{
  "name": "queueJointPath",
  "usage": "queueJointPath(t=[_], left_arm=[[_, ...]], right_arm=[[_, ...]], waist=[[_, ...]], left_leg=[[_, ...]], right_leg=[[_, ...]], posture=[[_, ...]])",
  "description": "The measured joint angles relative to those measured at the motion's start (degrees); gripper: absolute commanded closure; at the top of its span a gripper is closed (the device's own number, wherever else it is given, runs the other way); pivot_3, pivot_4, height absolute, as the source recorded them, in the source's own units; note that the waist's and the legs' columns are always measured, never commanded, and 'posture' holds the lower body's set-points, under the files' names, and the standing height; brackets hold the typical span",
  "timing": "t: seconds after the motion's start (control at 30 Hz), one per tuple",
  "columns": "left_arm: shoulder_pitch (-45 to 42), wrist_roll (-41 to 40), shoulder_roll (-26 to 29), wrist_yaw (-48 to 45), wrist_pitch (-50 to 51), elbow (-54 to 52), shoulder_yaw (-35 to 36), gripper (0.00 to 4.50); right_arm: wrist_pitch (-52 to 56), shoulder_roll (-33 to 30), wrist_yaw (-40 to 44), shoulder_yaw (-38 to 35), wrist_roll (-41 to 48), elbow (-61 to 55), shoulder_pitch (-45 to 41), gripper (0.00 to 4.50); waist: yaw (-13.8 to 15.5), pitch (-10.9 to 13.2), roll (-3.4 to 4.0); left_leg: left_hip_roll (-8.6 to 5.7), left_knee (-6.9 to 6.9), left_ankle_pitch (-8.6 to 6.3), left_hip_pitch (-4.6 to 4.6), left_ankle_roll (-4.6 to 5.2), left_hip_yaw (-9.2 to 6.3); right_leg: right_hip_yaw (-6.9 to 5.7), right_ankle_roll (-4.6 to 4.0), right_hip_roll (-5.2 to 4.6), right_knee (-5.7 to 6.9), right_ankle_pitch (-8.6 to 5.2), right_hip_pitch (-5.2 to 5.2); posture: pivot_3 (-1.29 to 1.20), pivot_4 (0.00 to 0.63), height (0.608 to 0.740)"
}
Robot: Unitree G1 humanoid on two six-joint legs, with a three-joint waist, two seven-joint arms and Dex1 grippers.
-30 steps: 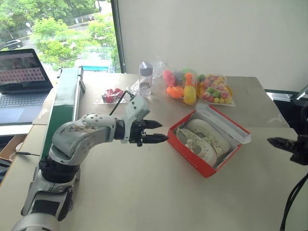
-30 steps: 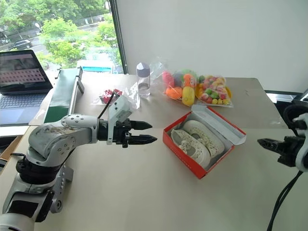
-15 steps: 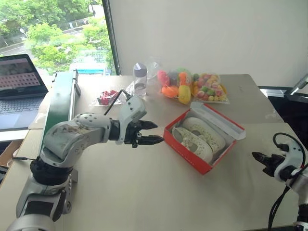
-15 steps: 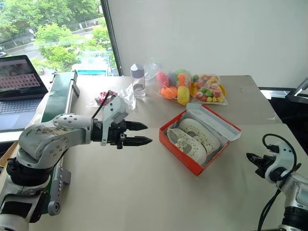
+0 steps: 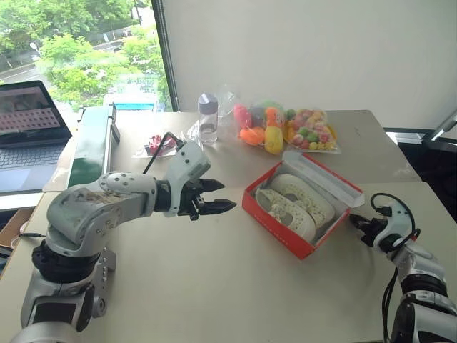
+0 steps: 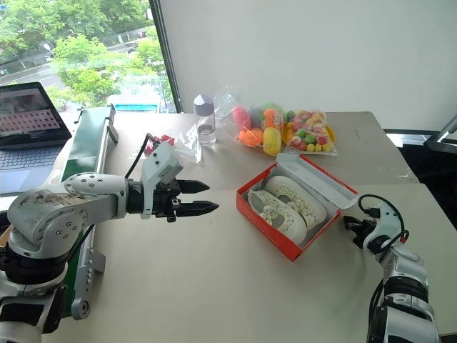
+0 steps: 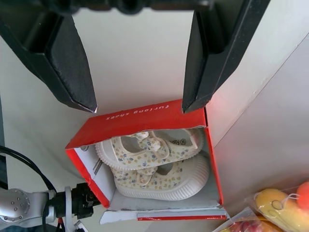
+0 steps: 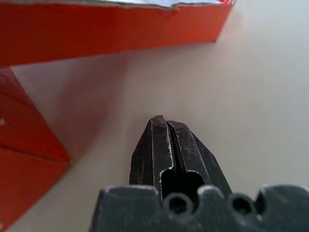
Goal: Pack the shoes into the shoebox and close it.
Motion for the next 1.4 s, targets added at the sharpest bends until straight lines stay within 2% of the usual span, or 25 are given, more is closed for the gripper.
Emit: queueJointPath(t=[0.27,0.57,0.7,1.03,1.23,1.3,1.4], left_arm=[[-1.7,-0.3,0.1,0.6,1.0,0.0,0.1,1.52],[-2.2,-1.2,0.0,1.7,2.1,0.0,0.1,1.52],[-2.2,-1.2,0.9,1.6,2.1,0.1,0.1,1.52],[-2.7,-0.7,1.2,1.7,1.6,0.8,0.1,1.52],[-3.9,-0.5,0.1,2.2,0.8,2.2,0.3,1.52],[-3.9,-0.3,0.2,2.3,0.8,2.2,0.3,1.52],[-3.0,-0.3,0.5,2.2,0.8,1.9,0.2,1.52]], right_arm=[[-2.1,1.6,2.7,-4.1,5.9,5.7,-3.9,4.39],[3.5,1.7,12.6,-8.7,15.4,3.1,-5.7,4.39],[9.9,1.7,16.9,-8.7,19.0,-3.2,-4.5,4.39],[30.8,0.0,24.7,-4.9,26.8,-25.2,4.9,4.39],[35.6,-1.5,24.4,-3.2,28.0,-32.8,5.8,4.39],[36.1,-1.5,23.5,-1.2,27.6,-35.3,5.4,4.39],[36.6,-1.7,21.1,5.7,25.0,-41.7,3.2,4.39]], waist=[[0.0,0.0,0.0],[-0.2,0.0,0.01],[-0.1,0.0,0.01],[0.3,0.0,0.02],[0.2,0.0,0.02],[0.2,0.0,0.02],[0.0,0.0,0.03]], left_leg=[[0.0,0.0,0.0,-0.04,0.0,-0.02],[0.02,0.0,0.02,0.03,-0.03,-0.01],[0.02,0.0,0.02,0.01,-0.04,-0.02],[0.02,0.0,0.02,0.02,-0.03,0.01],[0.02,0.02,0.03,0.05,-0.02,0.04],[0.03,0.02,0.03,0.05,-0.03,0.05],[0.03,0.02,0.03,0.06,-0.03,0.06]], right_leg=[[0.06,0.01,-0.01,-0.02,0.01,0.0],[0.08,0.03,0.01,0.03,0.02,0.02],[0.07,0.03,0.0,0.04,0.02,0.02],[-0.01,0.03,-0.01,0.07,0.02,0.0],[-0.03,0.03,0.02,0.09,0.03,-0.01],[-0.03,0.03,0.04,0.1,0.03,-0.01],[-0.02,0.03,0.04,0.13,0.03,-0.03]], posture=[[0.0,0.15,0.74],[0.0,0.15,0.74],[0.0,0.15,0.74],[0.0,0.15,0.74],[0.0,0.15,0.74],[0.0,0.15,0.74],[0.0,0.15,0.74]])
